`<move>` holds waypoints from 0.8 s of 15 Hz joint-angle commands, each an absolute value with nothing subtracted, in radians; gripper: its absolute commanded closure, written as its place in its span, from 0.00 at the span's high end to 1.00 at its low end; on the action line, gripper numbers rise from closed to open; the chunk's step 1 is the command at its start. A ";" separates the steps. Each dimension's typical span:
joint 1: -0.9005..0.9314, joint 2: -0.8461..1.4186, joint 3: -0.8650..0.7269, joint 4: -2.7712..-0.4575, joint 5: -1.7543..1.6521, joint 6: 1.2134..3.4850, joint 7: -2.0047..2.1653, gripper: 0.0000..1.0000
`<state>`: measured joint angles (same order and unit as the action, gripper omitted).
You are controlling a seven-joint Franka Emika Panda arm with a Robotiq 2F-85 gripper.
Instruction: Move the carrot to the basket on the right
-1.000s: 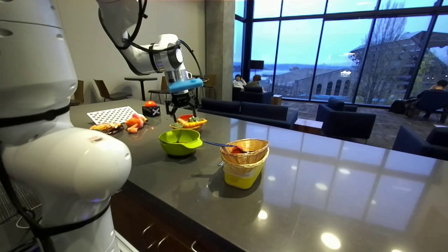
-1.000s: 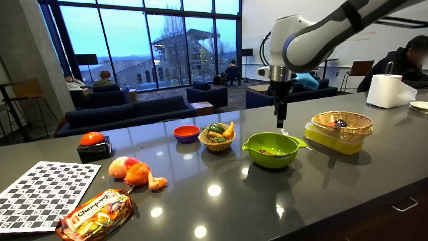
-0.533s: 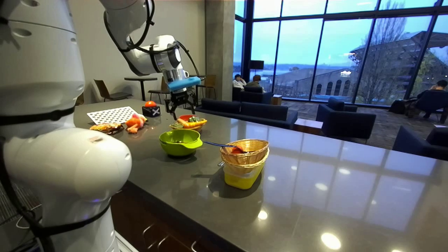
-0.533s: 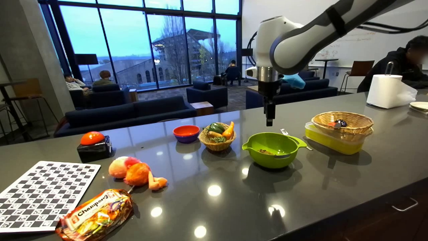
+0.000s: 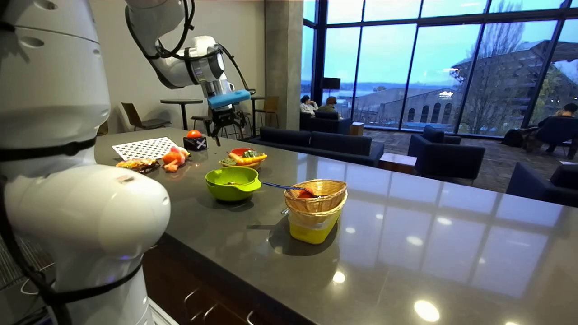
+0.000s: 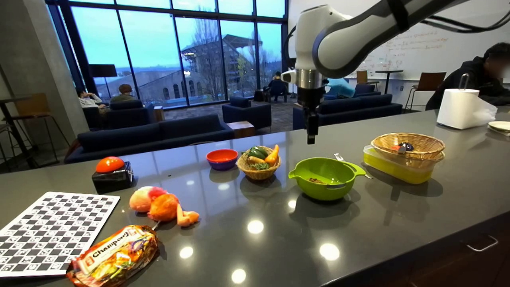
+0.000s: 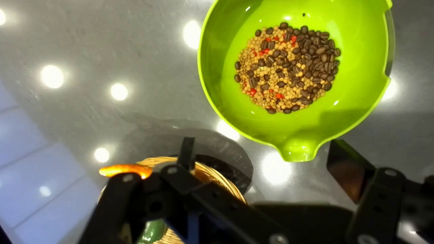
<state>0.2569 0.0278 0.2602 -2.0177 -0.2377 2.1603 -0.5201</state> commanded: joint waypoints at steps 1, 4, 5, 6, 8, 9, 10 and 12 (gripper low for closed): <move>0.267 0.041 0.271 -1.989 -0.252 2.132 -0.527 1.00; 0.265 0.035 0.271 -2.007 -0.238 2.145 -0.522 1.00; 0.265 0.035 0.271 -2.007 -0.238 2.144 -0.523 1.00; 0.265 0.036 0.271 -2.007 -0.238 2.143 -0.524 1.00; 0.265 0.036 0.271 -2.007 -0.238 2.142 -0.524 1.00; 0.265 0.036 0.271 -2.007 -0.238 2.142 -0.524 1.00; 0.265 0.036 0.271 -2.007 -0.238 2.142 -0.524 1.00; 0.265 0.036 0.271 -2.007 -0.238 2.142 -0.525 1.00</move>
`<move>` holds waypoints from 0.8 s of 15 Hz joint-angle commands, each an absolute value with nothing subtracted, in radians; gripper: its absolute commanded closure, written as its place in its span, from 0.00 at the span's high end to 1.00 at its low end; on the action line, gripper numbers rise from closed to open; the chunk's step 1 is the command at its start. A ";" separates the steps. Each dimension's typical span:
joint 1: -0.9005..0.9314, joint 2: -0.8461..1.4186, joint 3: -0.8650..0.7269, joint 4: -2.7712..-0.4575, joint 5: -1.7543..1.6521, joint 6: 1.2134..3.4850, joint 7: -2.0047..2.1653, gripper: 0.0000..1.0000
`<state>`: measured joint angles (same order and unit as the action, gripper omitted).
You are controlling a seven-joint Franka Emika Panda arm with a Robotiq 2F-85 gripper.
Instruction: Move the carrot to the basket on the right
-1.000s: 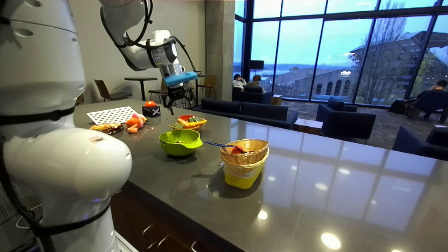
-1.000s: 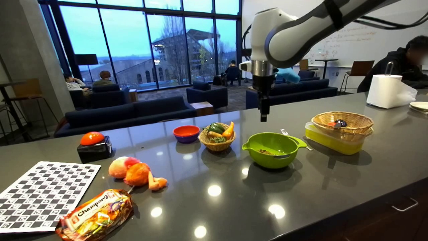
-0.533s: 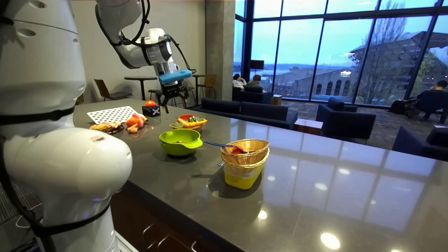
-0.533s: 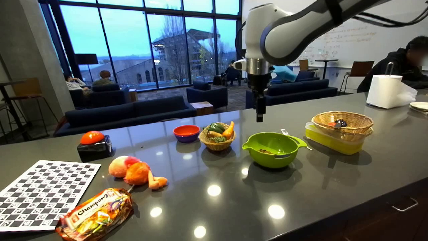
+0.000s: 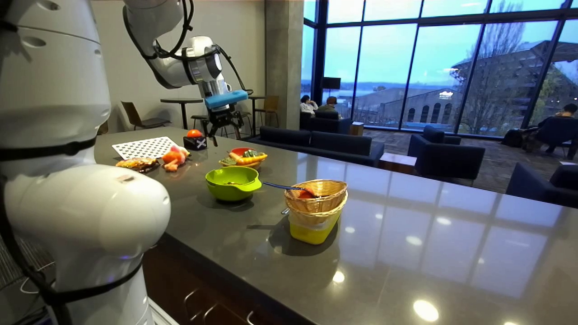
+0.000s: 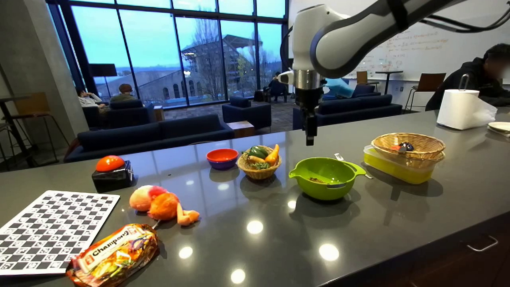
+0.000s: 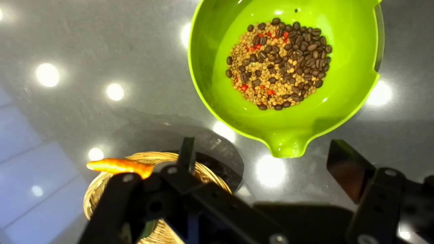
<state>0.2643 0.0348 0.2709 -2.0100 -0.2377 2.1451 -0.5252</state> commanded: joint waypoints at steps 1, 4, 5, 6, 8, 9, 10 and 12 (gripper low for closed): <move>0.265 0.036 0.271 -2.007 -0.238 2.142 -0.525 1.00; 0.264 0.051 0.272 -2.000 -0.236 2.213 -0.531 1.00; 0.264 0.058 0.272 -1.996 -0.237 2.241 -0.538 1.00; 0.264 0.064 0.273 -1.992 -0.232 2.274 -0.548 1.00; 0.263 0.075 0.275 -1.989 -0.220 2.337 -0.572 1.00; 0.260 0.084 0.277 -1.987 -0.203 2.374 -0.598 1.00; 0.259 0.092 0.278 -1.985 -0.193 2.398 -0.610 1.00; 0.257 0.111 0.279 -1.978 -0.174 2.430 -0.637 1.00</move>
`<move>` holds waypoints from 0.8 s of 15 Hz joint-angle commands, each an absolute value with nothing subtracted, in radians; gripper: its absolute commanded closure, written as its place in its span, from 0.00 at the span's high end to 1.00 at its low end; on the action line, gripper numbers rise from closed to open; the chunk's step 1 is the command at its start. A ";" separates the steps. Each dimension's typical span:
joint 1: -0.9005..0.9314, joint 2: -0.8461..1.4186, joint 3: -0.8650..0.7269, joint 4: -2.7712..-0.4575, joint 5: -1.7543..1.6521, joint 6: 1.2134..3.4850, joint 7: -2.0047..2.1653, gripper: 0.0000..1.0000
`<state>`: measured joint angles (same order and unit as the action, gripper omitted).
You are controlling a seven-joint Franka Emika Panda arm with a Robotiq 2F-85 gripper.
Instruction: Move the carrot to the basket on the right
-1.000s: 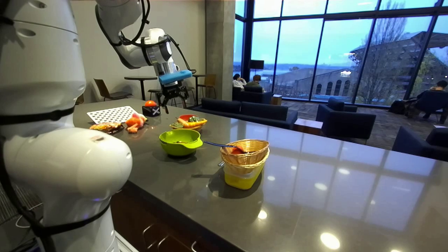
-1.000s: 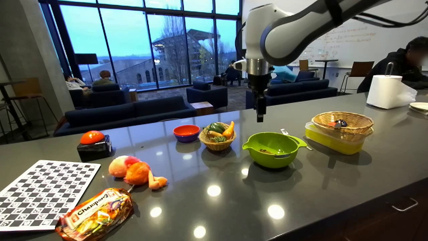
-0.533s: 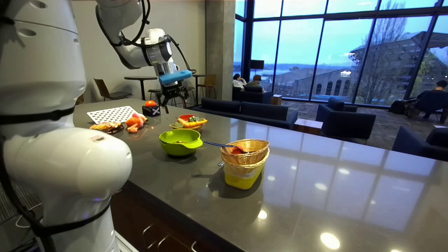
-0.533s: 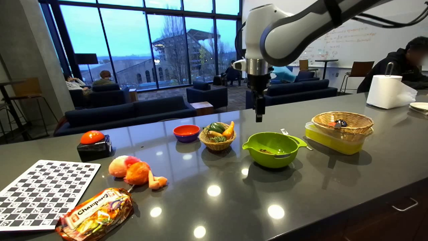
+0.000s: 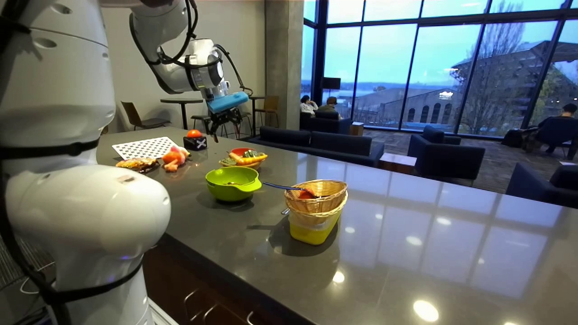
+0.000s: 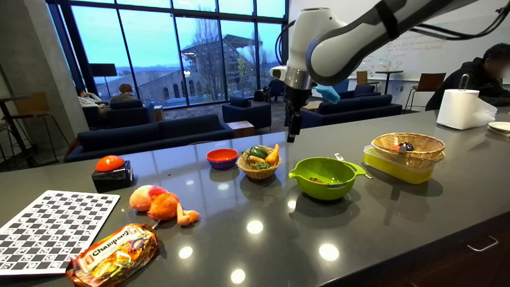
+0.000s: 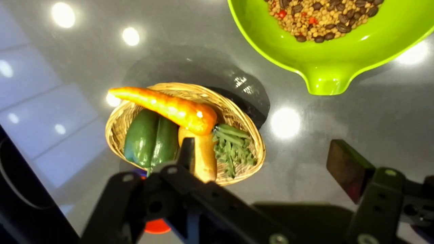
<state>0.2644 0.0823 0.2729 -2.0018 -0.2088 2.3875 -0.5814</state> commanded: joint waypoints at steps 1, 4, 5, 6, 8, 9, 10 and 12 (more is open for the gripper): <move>0.255 0.122 0.279 -1.974 -0.162 2.442 -0.648 1.00; 0.245 0.153 0.280 -1.963 -0.117 2.469 -0.685 1.00; 0.239 0.165 0.282 -1.959 -0.097 2.481 -0.706 1.00; 0.234 0.179 0.282 -1.953 -0.081 2.493 -0.722 1.00; 0.220 0.208 0.284 -1.939 -0.049 2.512 -0.755 1.00; 0.213 0.224 0.285 -1.931 -0.034 2.520 -0.773 1.00; 0.204 0.240 0.288 -1.921 -0.017 2.525 -0.794 1.00; 0.189 0.271 0.290 -1.901 0.010 2.525 -0.822 1.00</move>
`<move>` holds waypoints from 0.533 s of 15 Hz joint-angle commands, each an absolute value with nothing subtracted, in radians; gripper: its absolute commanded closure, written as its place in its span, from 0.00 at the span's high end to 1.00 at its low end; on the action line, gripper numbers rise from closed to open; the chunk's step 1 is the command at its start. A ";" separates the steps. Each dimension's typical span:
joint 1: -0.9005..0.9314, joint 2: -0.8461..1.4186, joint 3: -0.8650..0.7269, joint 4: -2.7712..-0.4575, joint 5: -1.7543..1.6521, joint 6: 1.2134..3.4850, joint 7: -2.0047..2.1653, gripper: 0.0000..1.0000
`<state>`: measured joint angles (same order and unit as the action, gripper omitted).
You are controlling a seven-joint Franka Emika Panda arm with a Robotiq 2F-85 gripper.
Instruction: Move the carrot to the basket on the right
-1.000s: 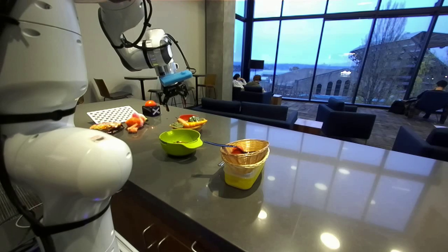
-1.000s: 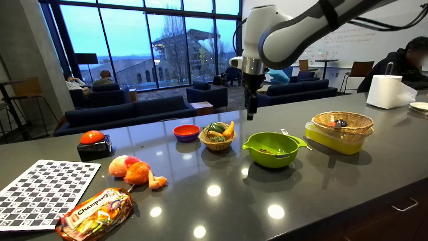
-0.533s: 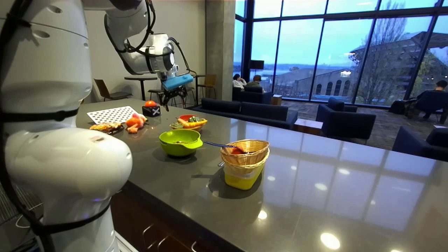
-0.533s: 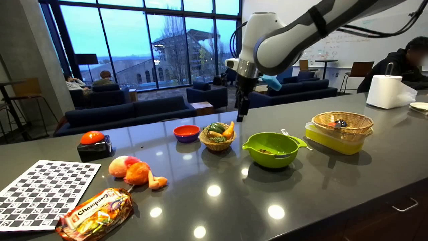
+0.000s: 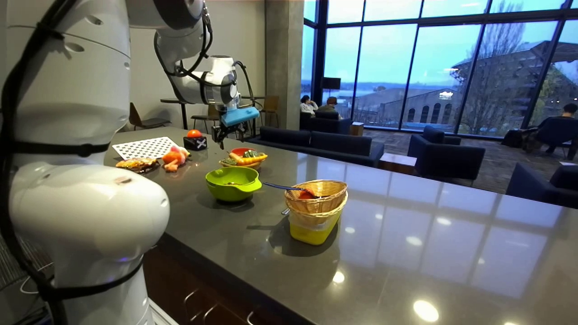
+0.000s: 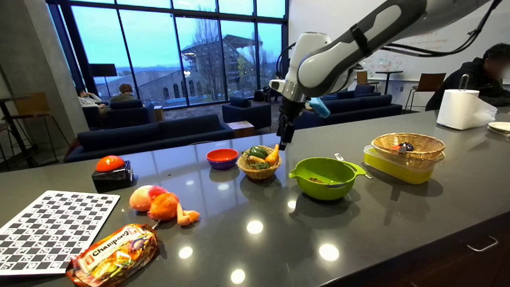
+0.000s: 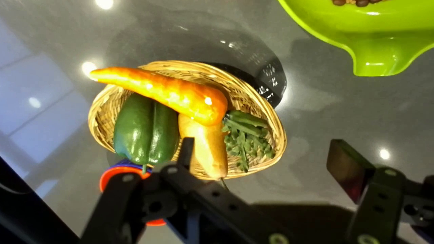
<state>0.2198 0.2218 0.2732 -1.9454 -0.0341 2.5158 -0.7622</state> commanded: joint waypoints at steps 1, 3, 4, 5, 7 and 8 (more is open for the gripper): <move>0.182 0.286 0.291 -1.890 0.020 2.523 -0.834 1.00; 0.171 0.312 0.294 -1.869 0.035 2.519 -0.852 1.00; 0.167 0.328 0.296 -1.856 0.039 2.518 -0.859 1.00; 0.162 0.338 0.299 -1.847 0.044 2.516 -0.865 1.00; 0.153 0.357 0.306 -1.830 0.053 2.513 -0.880 1.00; 0.150 0.364 0.308 -1.823 0.055 2.511 -0.884 1.00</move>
